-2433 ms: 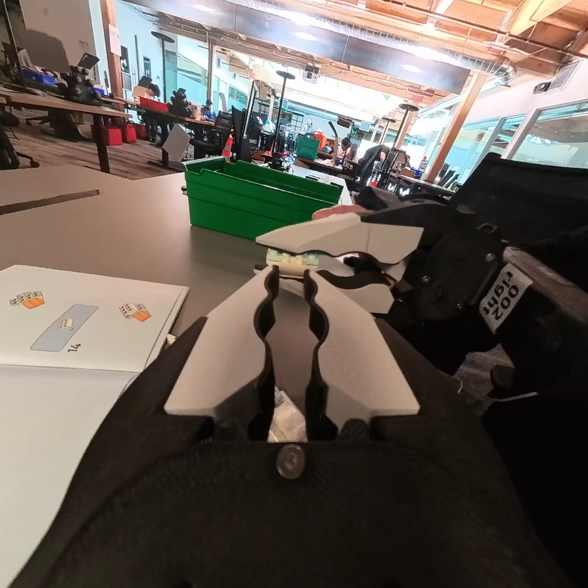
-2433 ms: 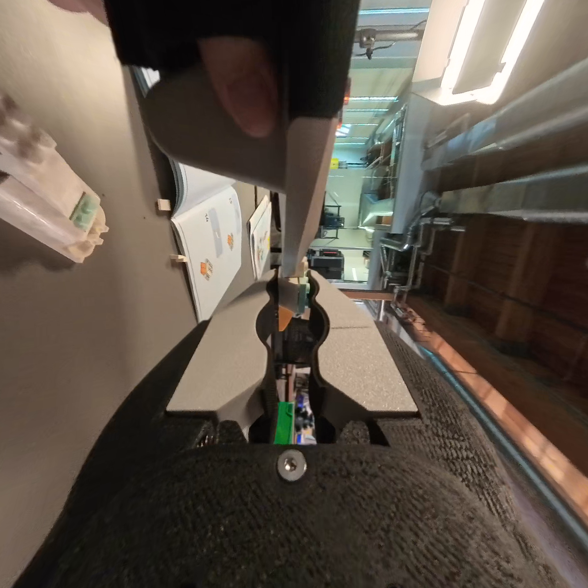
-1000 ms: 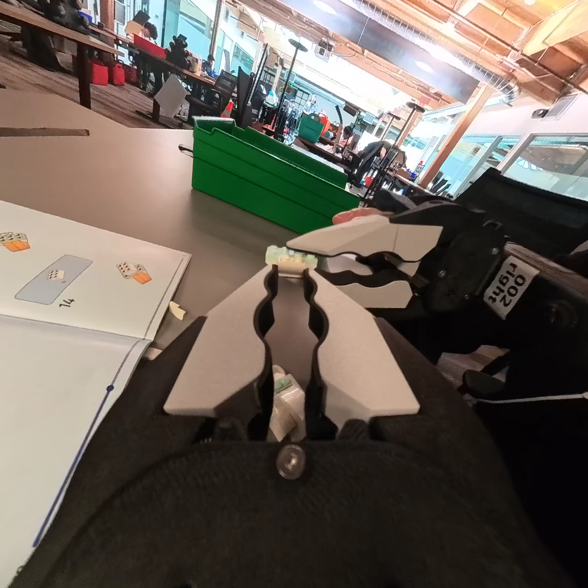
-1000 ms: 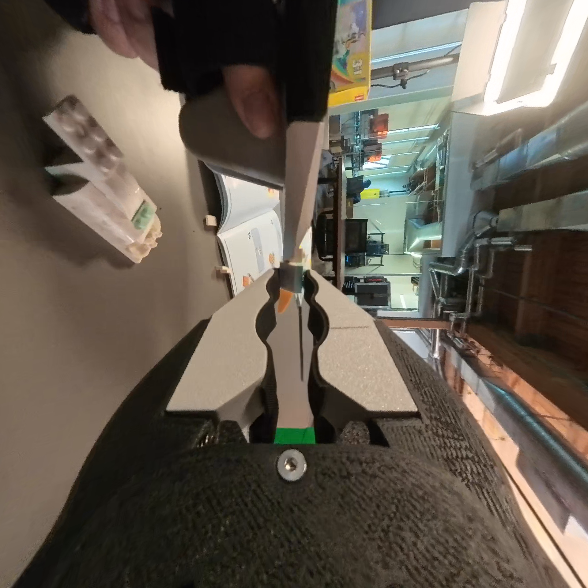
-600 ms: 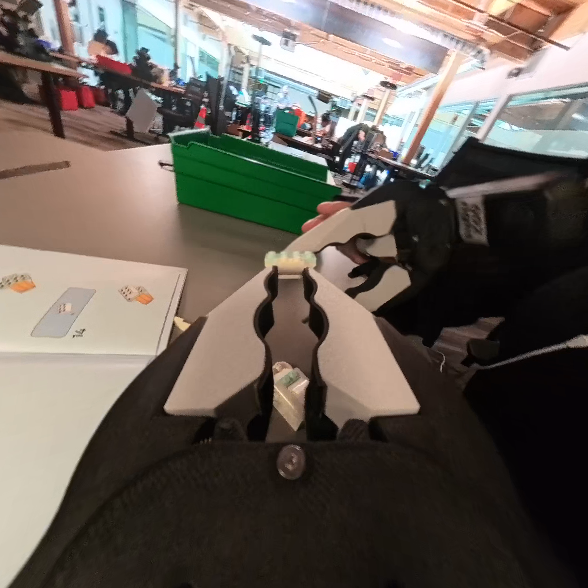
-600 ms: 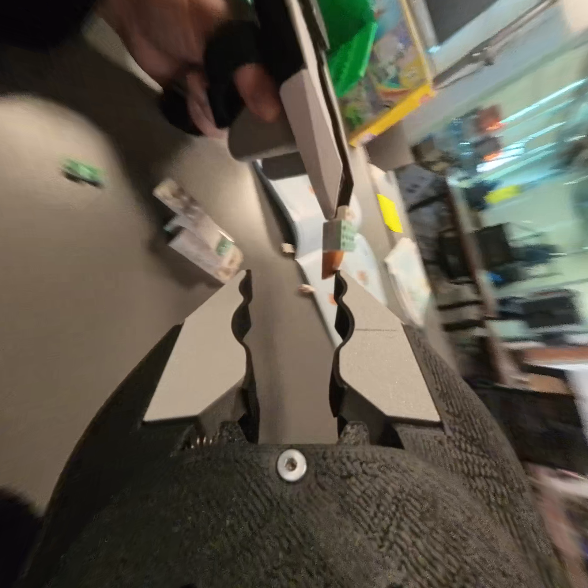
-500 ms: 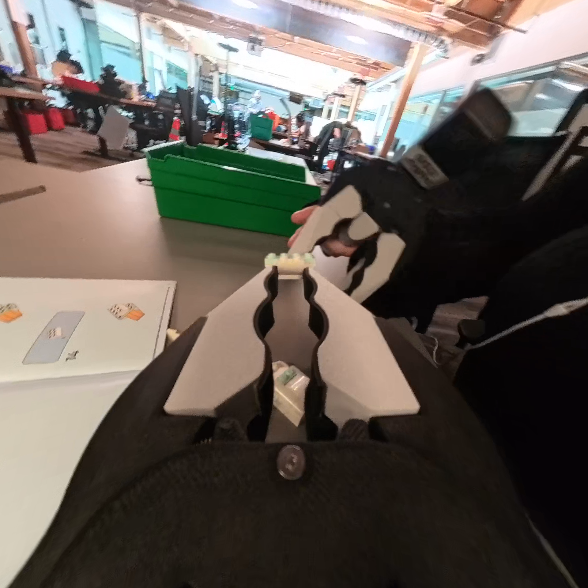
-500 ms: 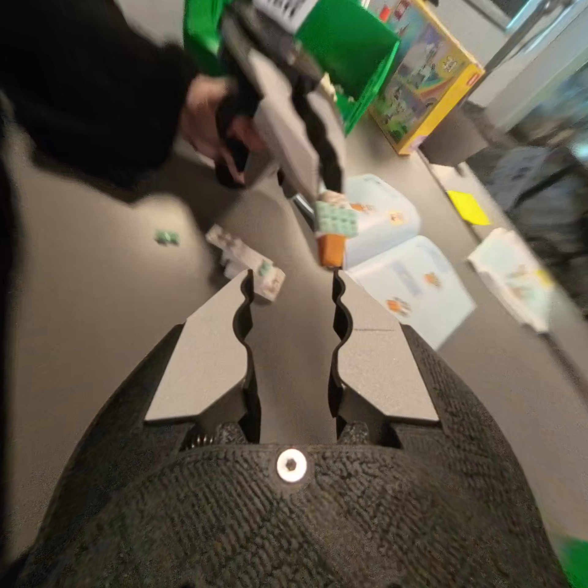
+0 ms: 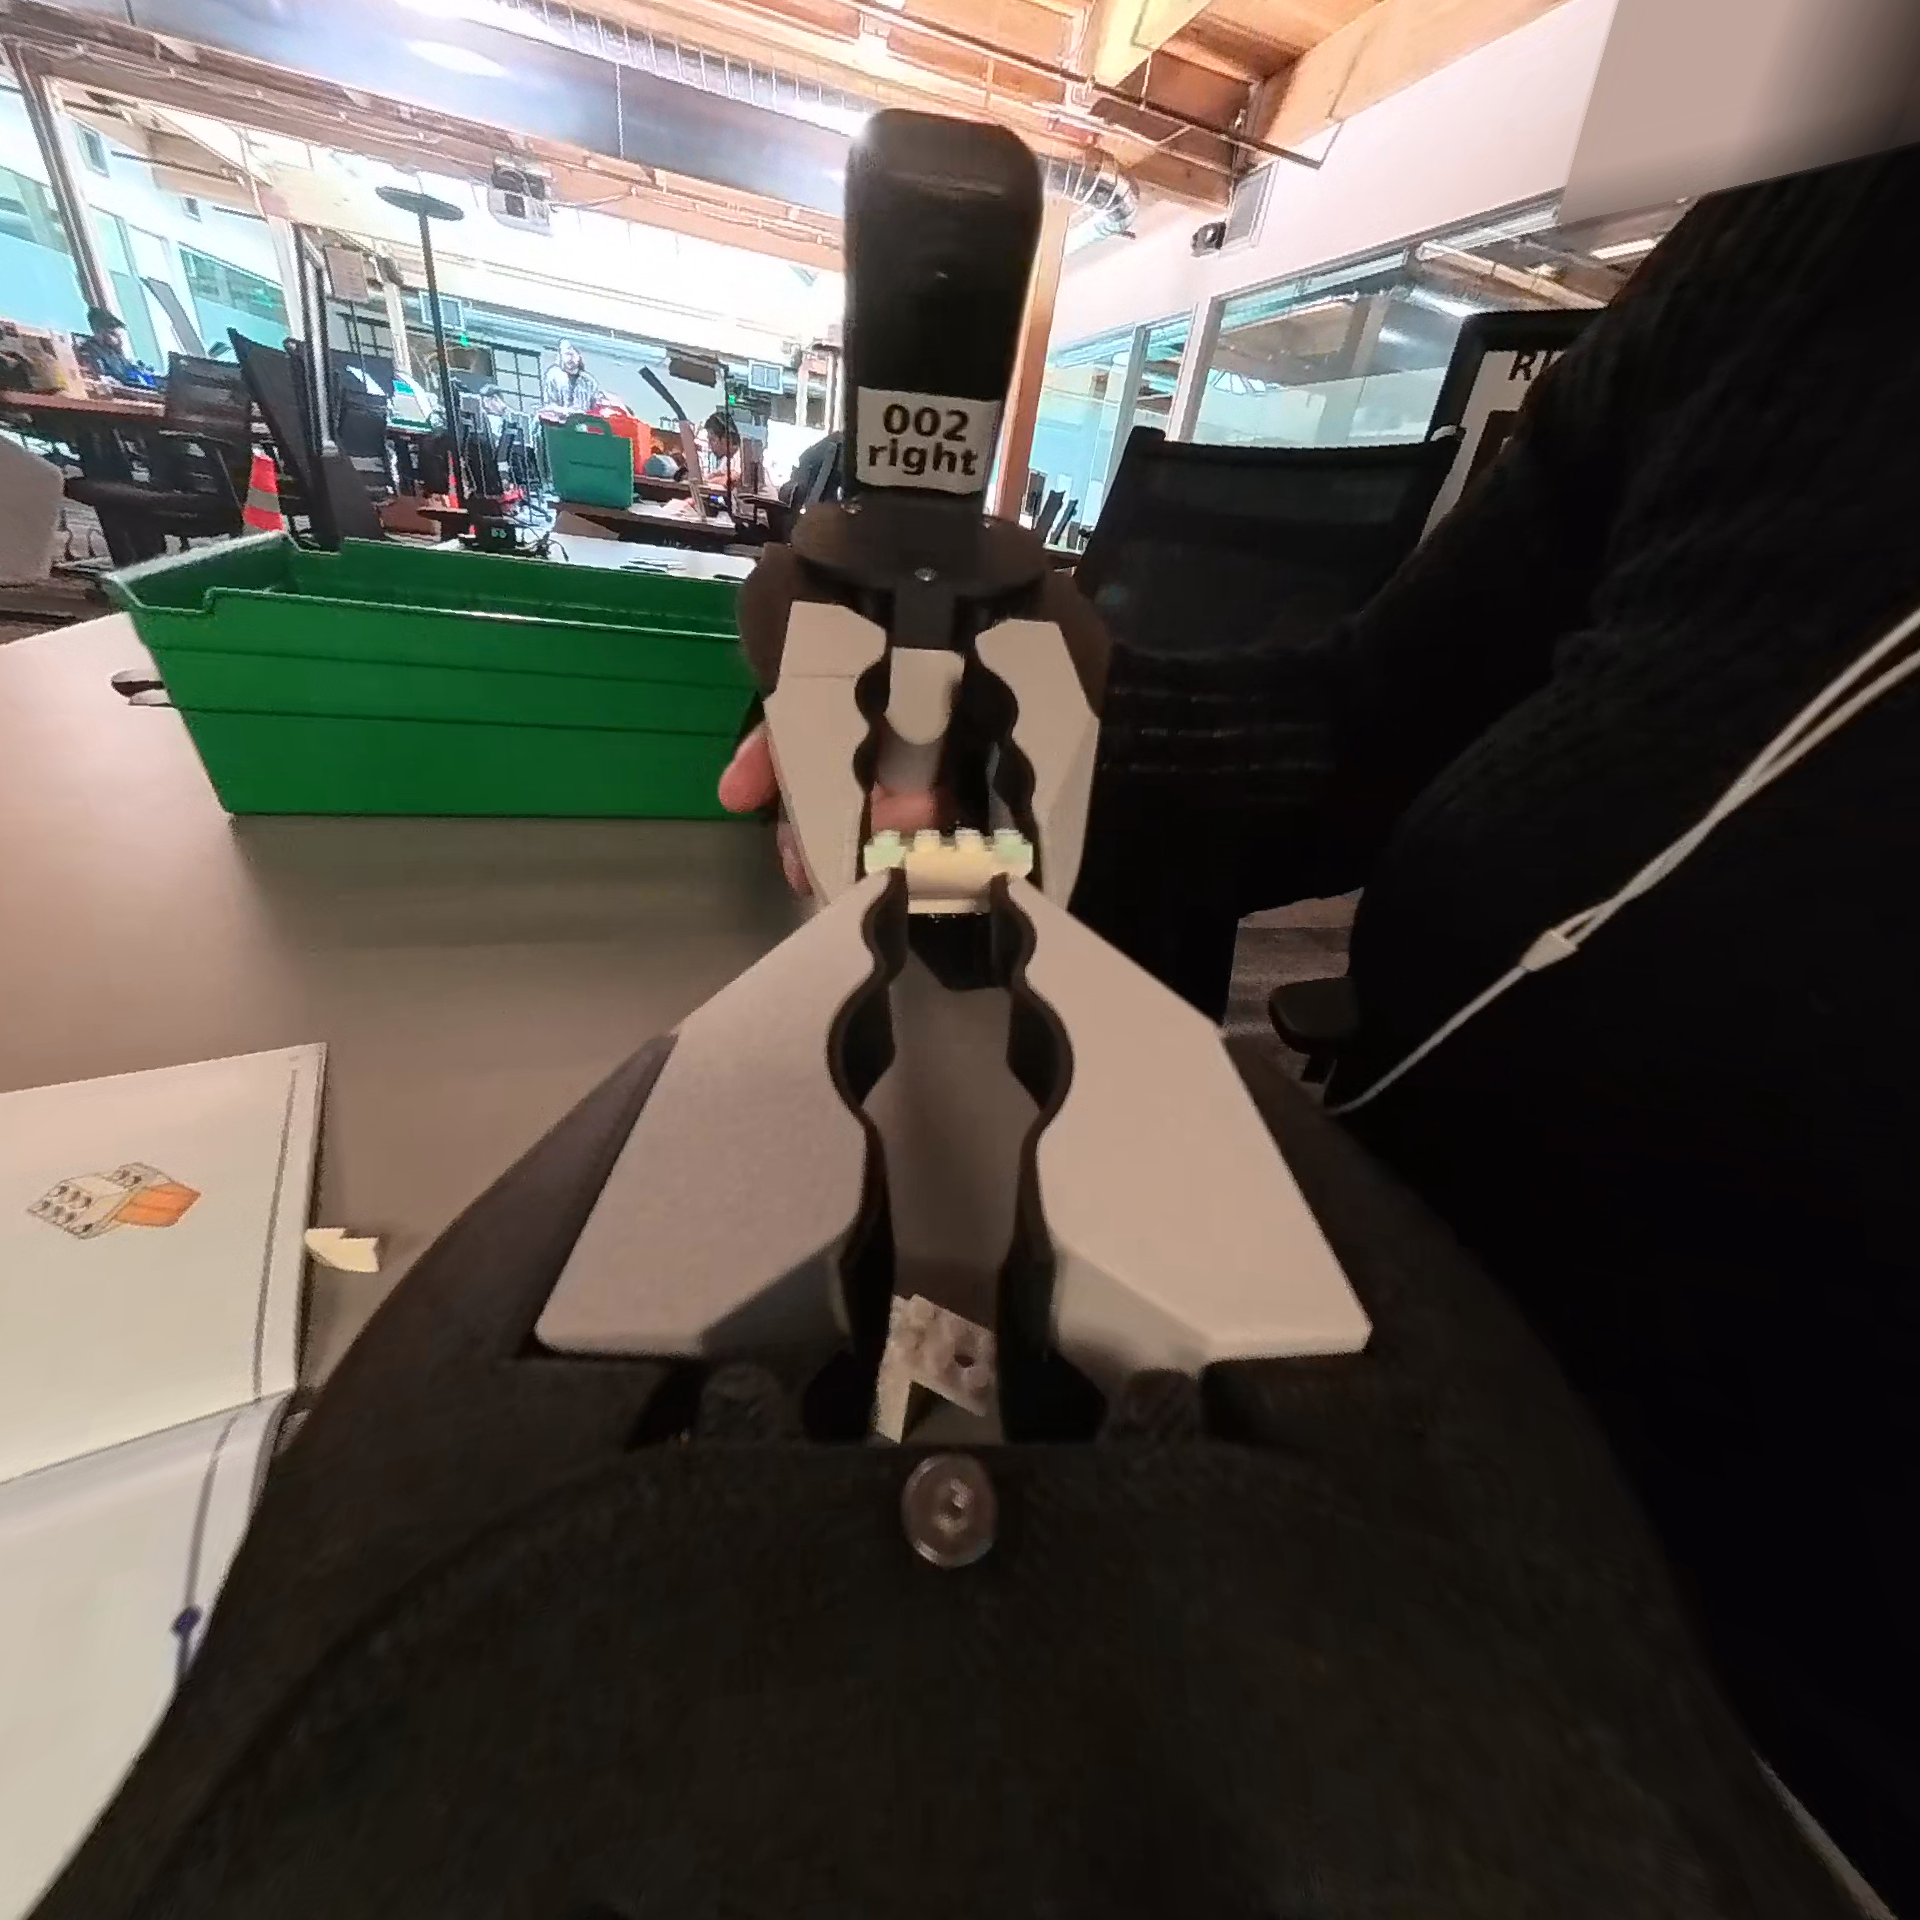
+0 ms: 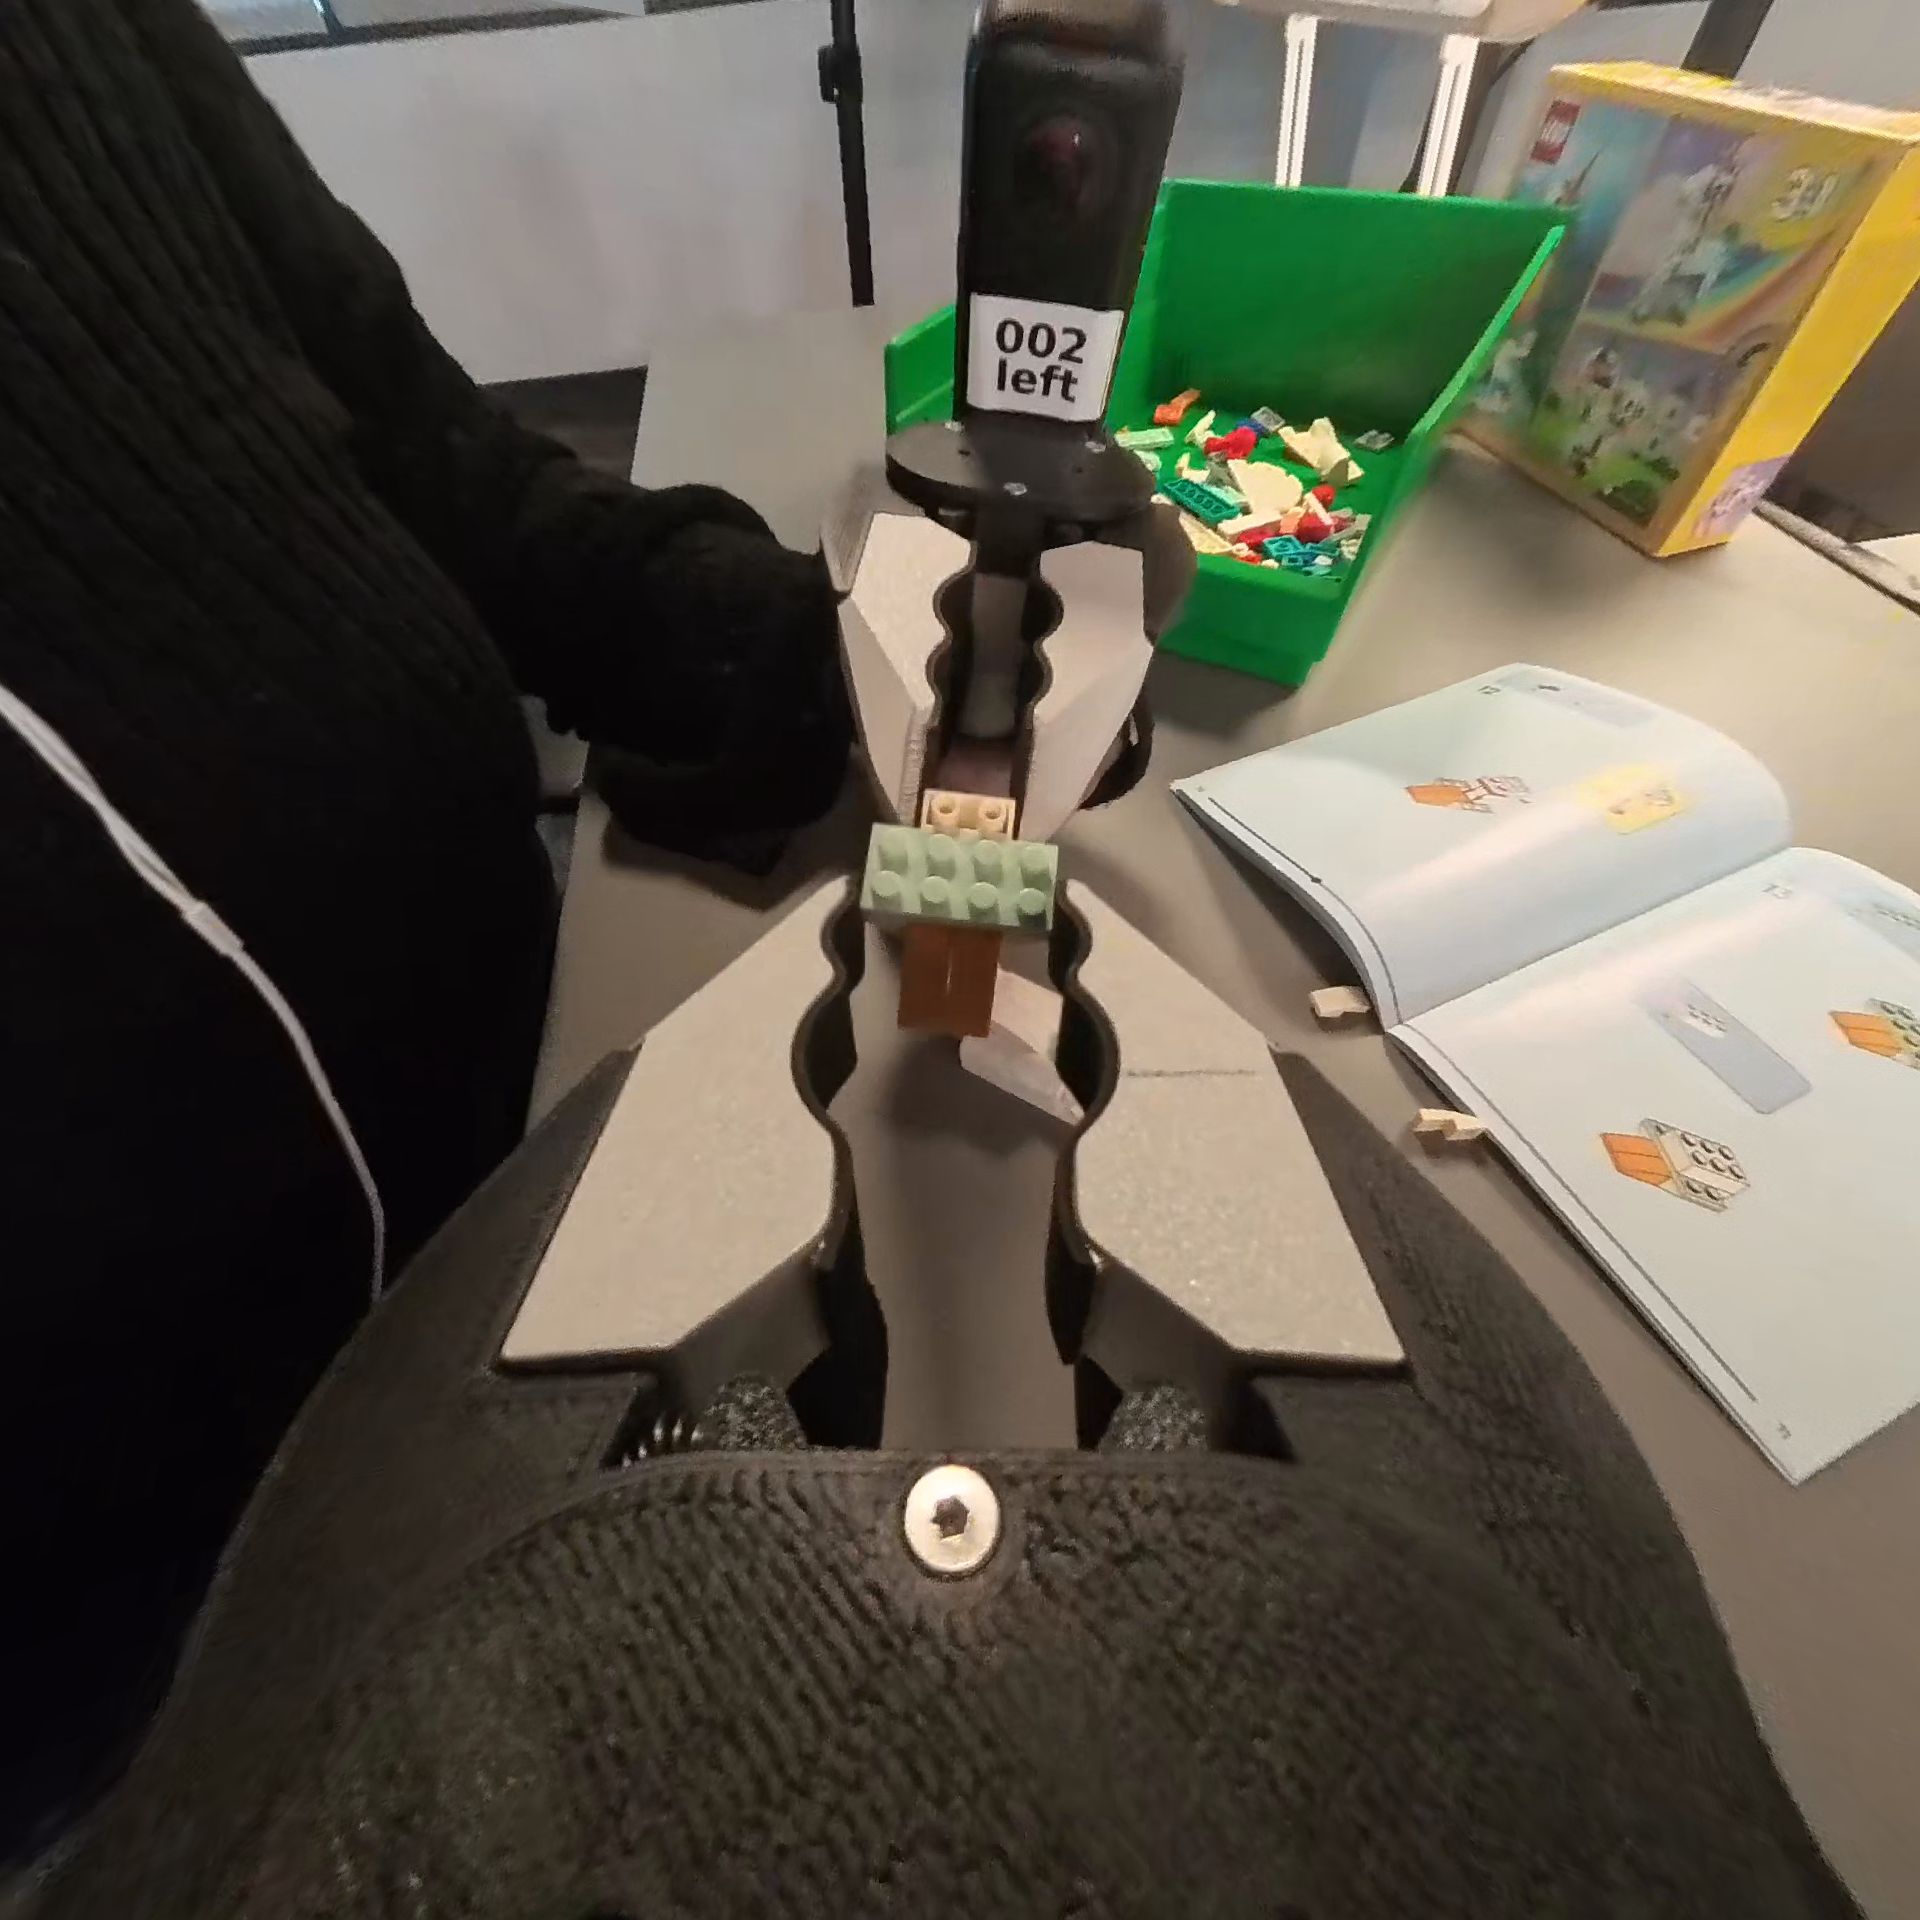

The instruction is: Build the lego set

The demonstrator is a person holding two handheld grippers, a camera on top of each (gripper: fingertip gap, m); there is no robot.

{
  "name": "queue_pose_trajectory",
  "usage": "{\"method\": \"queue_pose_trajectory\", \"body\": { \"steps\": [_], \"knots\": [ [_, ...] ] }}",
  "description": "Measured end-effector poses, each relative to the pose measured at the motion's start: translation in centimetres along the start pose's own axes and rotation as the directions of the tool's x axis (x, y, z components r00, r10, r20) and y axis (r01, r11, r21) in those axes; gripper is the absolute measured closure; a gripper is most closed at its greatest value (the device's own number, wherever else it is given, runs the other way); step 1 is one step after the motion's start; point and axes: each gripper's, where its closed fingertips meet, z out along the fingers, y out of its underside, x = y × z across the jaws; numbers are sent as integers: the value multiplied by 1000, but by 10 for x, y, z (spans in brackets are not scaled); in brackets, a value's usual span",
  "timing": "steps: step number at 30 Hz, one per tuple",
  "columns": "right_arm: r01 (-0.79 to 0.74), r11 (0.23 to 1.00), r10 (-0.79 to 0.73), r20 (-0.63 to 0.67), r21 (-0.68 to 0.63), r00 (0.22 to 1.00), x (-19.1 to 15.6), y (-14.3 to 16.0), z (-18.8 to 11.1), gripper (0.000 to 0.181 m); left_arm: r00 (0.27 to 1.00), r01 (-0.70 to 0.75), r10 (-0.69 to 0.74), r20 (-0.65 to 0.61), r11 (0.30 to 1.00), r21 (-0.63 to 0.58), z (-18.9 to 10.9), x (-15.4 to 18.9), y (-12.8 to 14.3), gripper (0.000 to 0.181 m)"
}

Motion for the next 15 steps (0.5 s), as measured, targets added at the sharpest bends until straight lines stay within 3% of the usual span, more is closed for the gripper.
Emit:
{"method": "queue_pose_trajectory", "body": {
  "steps": [6, 8, 10, 15],
  "knots": [
    [4, 997, -8, -50, -72, 999, 14, 13, -5, 148, 996, 25, -22, 87, 999, -37, 3, -13, 8, 166],
    [-16, 988, -6, -142, -151, 990, 34, 32, -11, 147, 981, 6, 4, 193, 999, -51, -2, -29, 11, 154],
    [-39, 960, -25, -221, -278, 975, 51, 62, -19, 147, 958, -18, 28, 287, 999, -36, -11, -43, 7, 154],
    [-114, 916, 15, -250, -385, 968, 59, 104, -22, 147, 918, -2, -29, 396, 997, 77, -30, -62, -9, 154]
  ]
}}
